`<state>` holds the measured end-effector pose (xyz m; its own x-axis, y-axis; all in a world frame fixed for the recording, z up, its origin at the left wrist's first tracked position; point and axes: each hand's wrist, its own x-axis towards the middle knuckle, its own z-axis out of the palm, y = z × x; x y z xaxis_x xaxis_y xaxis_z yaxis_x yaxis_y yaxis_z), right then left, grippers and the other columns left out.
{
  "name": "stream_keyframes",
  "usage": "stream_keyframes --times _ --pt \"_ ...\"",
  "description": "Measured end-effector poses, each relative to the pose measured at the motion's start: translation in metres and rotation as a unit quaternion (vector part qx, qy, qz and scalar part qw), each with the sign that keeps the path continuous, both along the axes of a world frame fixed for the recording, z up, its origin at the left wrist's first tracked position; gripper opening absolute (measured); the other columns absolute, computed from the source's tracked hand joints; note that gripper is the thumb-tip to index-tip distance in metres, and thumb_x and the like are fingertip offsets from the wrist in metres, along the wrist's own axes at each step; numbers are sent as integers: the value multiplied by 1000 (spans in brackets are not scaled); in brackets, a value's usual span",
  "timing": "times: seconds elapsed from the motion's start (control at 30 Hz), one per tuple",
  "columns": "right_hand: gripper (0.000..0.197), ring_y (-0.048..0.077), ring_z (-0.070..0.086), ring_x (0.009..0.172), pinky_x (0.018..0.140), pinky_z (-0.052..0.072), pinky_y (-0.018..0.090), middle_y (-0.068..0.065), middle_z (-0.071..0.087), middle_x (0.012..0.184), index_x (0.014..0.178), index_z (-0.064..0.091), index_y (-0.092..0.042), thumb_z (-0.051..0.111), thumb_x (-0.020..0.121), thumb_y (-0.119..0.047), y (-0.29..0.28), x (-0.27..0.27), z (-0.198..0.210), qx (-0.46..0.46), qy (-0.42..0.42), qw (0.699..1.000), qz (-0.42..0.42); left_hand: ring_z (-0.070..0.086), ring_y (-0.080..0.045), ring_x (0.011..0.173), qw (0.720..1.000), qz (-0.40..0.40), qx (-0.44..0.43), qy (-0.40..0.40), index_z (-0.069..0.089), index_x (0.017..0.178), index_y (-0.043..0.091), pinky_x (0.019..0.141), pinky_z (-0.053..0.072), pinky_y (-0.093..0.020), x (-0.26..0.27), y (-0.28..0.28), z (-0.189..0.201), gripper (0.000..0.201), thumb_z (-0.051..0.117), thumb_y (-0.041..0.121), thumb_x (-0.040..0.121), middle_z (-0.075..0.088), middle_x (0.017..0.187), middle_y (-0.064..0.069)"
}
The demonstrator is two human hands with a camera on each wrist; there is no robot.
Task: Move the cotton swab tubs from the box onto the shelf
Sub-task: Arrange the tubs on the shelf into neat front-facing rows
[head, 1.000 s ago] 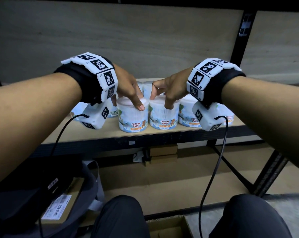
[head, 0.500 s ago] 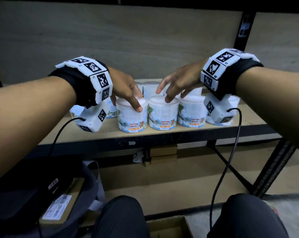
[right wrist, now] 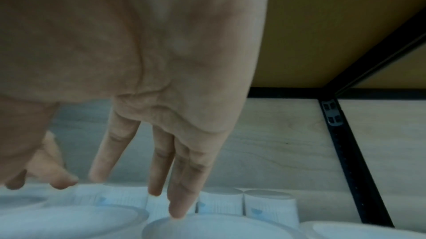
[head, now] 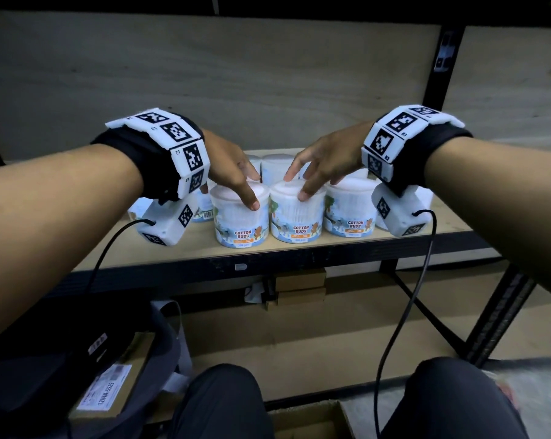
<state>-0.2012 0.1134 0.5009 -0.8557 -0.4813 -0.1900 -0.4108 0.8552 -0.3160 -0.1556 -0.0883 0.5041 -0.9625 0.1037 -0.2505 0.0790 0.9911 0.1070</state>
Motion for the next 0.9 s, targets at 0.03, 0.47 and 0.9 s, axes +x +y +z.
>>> stream_keyframes --times 0.03,0.47,0.9 --pt "49 16 56 119 99 51 33 -3 59 129 124 61 -41 78 79 -41 3 0 2 -19 1 1000 -5 45 -20 131 1000 -1 -19 12 45 145 31 102 46 -35 -2 4 2 74 72 51 79 44 147 5" --pt "63 15 48 128 103 38 26 -6 51 140 141 47 -30 73 85 -23 106 -1 -1 176 88 975 -100 36 -14 140 986 -124 14 106 34 150 30 115 24 -30 -35 108 -22 91 61 73 75 38 153 9" --pt "60 12 51 127 101 38 25 -13 56 134 138 53 -35 74 84 -19 118 -5 -11 157 124 974 -104 59 -17 110 981 -127 -9 143 64 129 22 100 45 -30 -48 131 -30 75 68 69 71 64 126 7"
